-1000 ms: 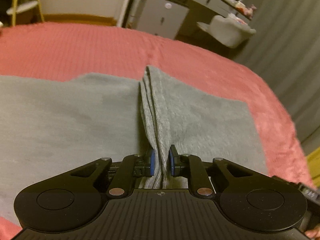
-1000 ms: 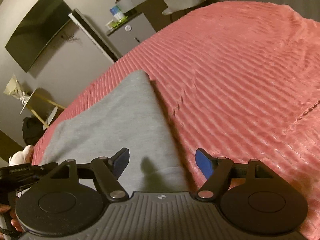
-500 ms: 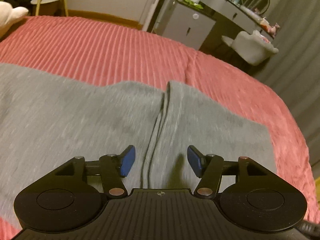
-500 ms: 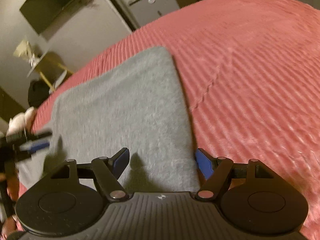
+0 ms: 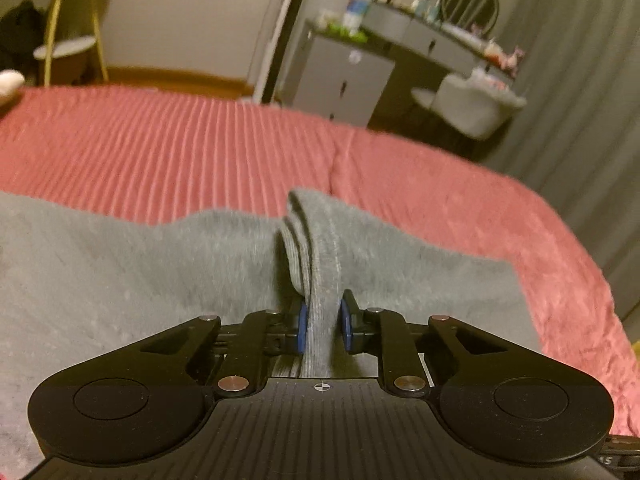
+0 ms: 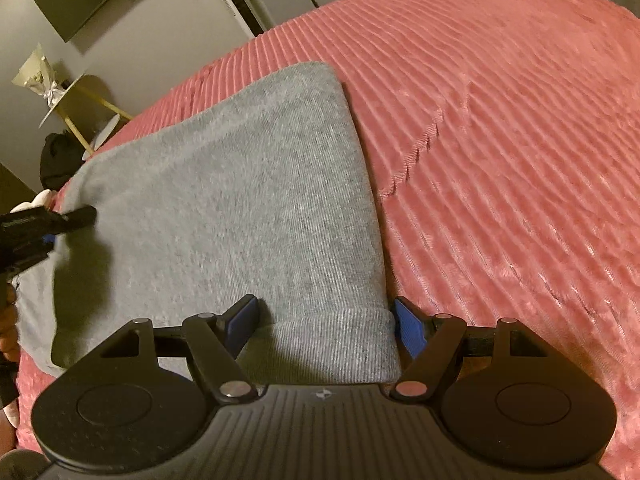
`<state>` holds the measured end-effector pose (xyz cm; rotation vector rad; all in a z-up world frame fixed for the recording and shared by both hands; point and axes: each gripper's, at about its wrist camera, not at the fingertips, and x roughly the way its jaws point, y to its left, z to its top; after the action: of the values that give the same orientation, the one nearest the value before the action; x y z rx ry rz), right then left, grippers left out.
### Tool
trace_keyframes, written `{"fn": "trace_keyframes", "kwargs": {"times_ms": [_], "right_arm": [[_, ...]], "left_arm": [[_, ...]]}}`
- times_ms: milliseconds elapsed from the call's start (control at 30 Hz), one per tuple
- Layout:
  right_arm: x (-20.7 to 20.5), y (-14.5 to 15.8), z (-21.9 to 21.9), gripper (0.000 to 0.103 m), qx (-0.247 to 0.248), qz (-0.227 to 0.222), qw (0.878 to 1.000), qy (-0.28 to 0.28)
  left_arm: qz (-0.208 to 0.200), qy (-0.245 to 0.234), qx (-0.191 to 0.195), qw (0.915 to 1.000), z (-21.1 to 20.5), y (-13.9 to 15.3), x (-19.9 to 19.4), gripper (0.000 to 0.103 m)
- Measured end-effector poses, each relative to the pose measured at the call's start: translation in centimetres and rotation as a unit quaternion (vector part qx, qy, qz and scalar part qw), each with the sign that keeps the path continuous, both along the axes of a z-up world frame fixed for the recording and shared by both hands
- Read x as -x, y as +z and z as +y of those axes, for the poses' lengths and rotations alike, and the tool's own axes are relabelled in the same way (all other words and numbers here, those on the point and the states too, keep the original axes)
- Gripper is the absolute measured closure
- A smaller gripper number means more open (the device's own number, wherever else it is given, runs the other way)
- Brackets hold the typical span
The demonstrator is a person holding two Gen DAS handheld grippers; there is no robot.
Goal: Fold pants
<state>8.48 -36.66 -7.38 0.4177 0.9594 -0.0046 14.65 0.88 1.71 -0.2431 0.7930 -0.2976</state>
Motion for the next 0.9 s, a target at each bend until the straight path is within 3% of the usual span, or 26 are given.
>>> {"fn": "trace_keyframes", "kwargs": {"times_ms": [100, 200, 267, 333, 400, 500, 600, 700, 900], "right_arm": [[0.0, 0.0, 0.1, 0.029, 0.005, 0.0, 1.0, 0.001], [-0.5, -0.2, 0.2, 0.028, 0.023, 0.005, 1.0, 0.011], [-0.9, -0.2, 0.6, 0.028, 0.038, 0.01, 0.999, 0.017], [-1.0, -0.2, 0.8, 0.026, 0.048, 0.012, 0.999, 0.022], [-1.1, -0.2, 0.8, 0.025, 0.048, 0.013, 0.999, 0.022], [-1.5, -0.1, 0.8, 0.025, 0.046, 0.016, 0.999, 0.022], [-1.7, -0.1, 1.1, 0.024, 0.054, 0.016, 0.998, 0.026], [-1.2, 0.0, 1.6, 0.023, 0.065, 0.015, 0.997, 0.028], [-1.1, 0.2, 2.1, 0.016, 0.087, 0.02, 0.995, 0.032]], "left_arm": [[-0.013, 0.007, -0.031, 0.9994, 0.1, 0.0, 0.7, 0.084], [0.025, 0.029, -0.078, 0.9962, -0.3, -1.8, -0.1, 0.078], [0.035, 0.042, -0.102, 0.9933, -0.6, -2.3, 0.0, 0.065], [0.023, 0.028, -0.108, 0.9935, -0.9, -1.9, 1.1, 0.038], [0.012, -0.003, -0.116, 0.9932, -1.2, -1.5, 2.5, 0.027], [0.008, -0.026, -0.139, 0.99, -1.0, -1.5, 4.1, 0.026], [0.035, -0.027, -0.129, 0.9907, -0.1, -2.4, 4.6, 0.026], [0.07, -0.013, -0.149, 0.9862, 0.1, -4.1, 4.8, 0.028], [0.053, 0.011, -0.171, 0.9838, -0.4, -3.9, 6.1, 0.027]]}}
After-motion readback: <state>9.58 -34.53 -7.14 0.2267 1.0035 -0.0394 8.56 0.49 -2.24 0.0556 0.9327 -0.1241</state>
